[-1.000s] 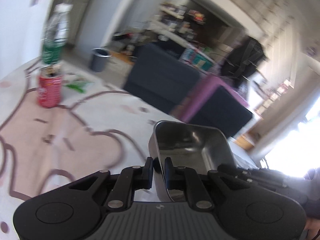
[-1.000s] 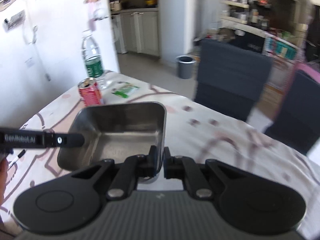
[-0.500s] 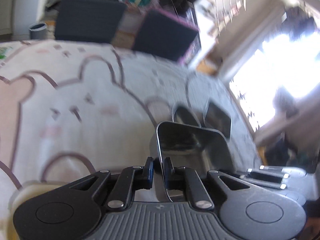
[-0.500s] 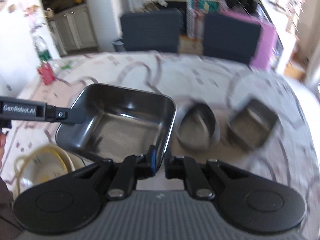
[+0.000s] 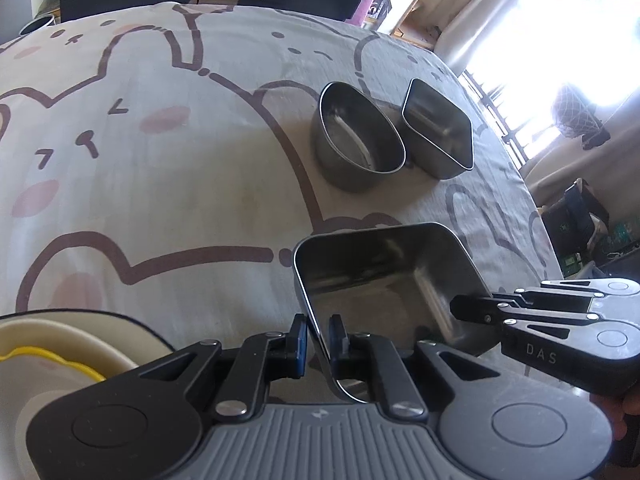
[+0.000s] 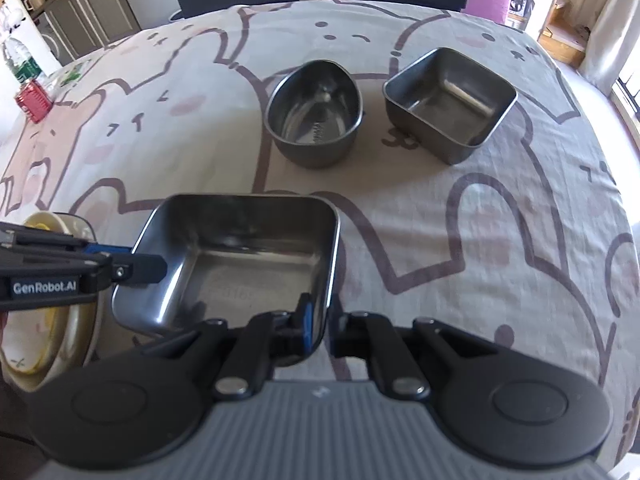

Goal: Organize plates and bowls
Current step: 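Lift the steel tray with both grippers and carry it toward the small steel bowls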

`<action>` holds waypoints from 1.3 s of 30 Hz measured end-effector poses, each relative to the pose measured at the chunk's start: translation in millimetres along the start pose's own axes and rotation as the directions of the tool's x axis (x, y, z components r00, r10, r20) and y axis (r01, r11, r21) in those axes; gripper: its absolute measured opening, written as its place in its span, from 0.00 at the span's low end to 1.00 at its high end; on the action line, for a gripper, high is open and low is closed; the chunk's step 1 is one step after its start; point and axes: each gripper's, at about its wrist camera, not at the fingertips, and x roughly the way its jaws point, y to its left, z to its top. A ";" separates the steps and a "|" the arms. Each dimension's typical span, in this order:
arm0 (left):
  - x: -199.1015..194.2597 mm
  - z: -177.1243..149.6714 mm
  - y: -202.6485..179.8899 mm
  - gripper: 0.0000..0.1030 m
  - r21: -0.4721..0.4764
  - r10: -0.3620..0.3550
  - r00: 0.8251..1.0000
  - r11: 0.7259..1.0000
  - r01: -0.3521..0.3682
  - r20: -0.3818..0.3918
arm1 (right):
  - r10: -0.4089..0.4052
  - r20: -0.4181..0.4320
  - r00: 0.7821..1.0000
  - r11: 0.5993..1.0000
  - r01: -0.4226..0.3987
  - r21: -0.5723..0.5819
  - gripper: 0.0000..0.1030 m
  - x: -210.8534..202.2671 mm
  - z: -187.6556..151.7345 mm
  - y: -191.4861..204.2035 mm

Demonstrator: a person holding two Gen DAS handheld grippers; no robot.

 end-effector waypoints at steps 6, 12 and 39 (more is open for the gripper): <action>4.1 3.5 -5.3 0.12 0.017 -0.003 1.000 1.000 0.003 0.011 | -0.036 0.000 0.999 0.999 0.036 0.008 0.09 11.8 13.4 -7.6; 12.4 2.3 -8.5 0.12 0.034 0.003 1.000 0.999 -0.002 -0.021 | -0.045 -0.027 0.999 0.999 0.046 0.010 0.09 23.9 15.4 -12.9; 13.6 -2.1 -7.3 0.13 0.034 -0.032 0.998 0.999 0.033 -0.051 | -0.006 -0.061 0.998 1.000 0.007 0.019 0.13 44.1 9.5 -26.2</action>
